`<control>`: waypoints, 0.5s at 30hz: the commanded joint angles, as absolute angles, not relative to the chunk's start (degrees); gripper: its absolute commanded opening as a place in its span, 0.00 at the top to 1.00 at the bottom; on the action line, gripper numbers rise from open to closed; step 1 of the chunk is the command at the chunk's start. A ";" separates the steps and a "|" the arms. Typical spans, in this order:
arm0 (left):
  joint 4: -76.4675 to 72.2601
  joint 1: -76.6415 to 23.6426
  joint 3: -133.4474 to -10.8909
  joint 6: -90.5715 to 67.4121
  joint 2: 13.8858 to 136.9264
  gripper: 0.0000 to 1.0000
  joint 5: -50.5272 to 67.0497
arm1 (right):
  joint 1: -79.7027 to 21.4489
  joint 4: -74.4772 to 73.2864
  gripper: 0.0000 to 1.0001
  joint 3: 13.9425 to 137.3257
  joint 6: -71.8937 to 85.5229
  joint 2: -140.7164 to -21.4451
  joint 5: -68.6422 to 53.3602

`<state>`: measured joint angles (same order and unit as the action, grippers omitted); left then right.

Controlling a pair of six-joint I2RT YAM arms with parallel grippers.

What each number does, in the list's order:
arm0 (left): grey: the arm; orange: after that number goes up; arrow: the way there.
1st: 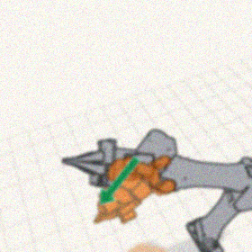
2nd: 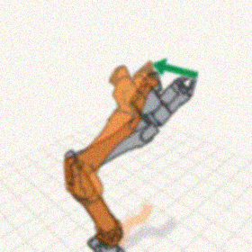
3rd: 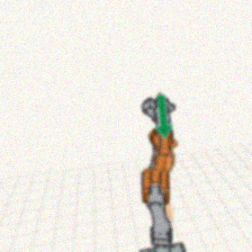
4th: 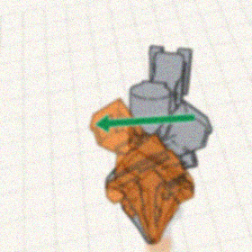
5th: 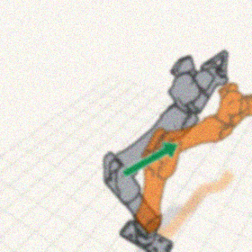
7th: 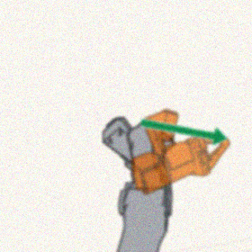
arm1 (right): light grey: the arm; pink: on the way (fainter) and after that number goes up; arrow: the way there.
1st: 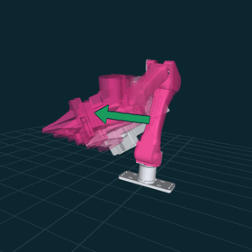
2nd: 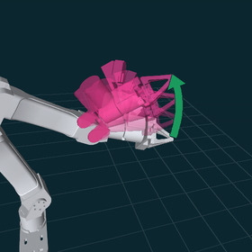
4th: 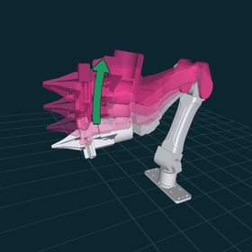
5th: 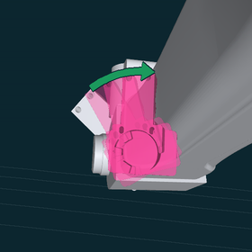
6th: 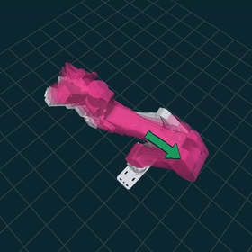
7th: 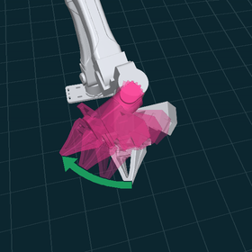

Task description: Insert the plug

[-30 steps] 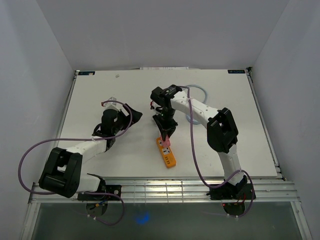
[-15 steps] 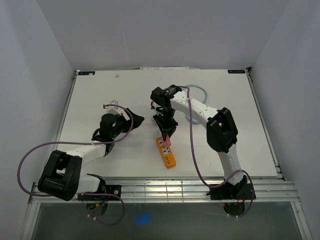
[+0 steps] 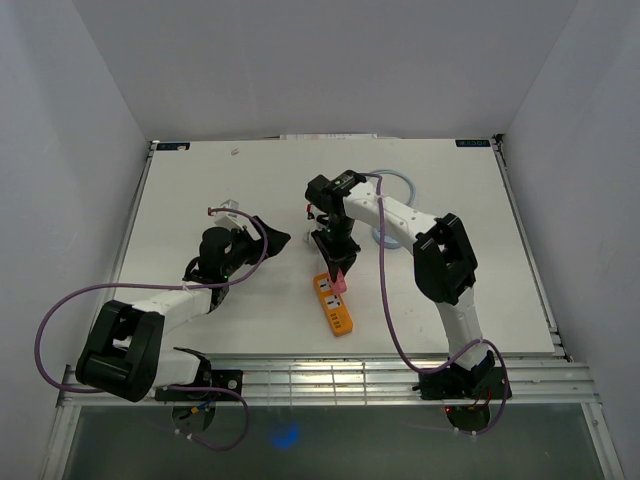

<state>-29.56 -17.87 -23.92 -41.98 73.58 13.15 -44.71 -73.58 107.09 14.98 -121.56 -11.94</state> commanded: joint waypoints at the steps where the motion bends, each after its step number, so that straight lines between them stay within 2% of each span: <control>1: -31.64 -17.93 -23.47 -41.22 72.07 0.02 14.59 | -44.65 -75.06 0.92 108.46 15.38 -122.52 -10.64; 12: -32.61 -17.93 -23.47 -40.87 72.60 0.02 16.35 | -44.74 -74.97 0.92 111.09 15.38 -125.33 -10.90; 15: -33.05 -17.93 -23.47 -40.78 72.77 0.02 16.78 | -44.74 -74.97 0.85 112.67 15.47 -125.86 -10.81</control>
<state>-31.68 -17.87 -23.83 -41.74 73.60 15.27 -44.71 -74.96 109.69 15.00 -124.44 -11.90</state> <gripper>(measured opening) 0.979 0.264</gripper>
